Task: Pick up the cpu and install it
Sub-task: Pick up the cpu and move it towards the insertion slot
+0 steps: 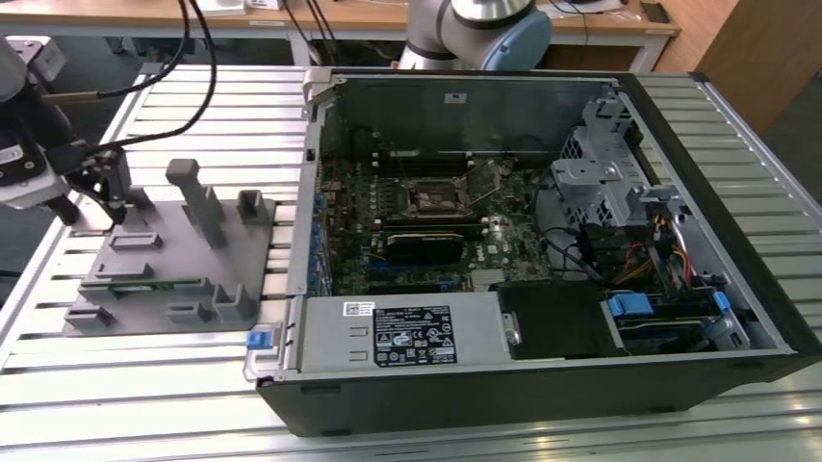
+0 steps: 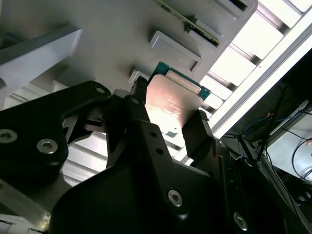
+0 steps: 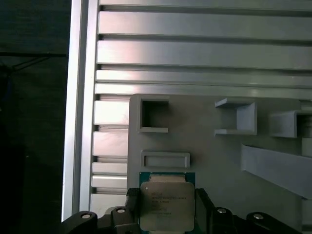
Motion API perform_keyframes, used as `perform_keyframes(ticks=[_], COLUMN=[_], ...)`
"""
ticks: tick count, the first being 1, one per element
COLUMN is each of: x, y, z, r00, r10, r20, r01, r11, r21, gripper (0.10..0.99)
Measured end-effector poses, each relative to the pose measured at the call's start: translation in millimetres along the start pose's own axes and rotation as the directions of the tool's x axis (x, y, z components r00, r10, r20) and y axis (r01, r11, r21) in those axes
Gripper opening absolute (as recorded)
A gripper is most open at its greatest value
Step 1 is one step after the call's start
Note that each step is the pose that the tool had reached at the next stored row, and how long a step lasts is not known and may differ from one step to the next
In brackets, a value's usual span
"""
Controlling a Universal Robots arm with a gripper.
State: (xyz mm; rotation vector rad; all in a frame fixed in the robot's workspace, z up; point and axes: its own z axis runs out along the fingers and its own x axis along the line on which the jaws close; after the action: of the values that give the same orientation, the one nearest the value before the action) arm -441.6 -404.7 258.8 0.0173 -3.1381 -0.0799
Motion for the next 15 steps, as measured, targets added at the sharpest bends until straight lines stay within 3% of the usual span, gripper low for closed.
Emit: perform_keyframes(ticks=[15], x=[0.2], y=[3.5], z=[-68.2], r00=[1.0000], r10=[0.000], r20=[-0.0002], r01=[0.000], r11=[1.0000], r21=[0.000], gripper=[0.541])
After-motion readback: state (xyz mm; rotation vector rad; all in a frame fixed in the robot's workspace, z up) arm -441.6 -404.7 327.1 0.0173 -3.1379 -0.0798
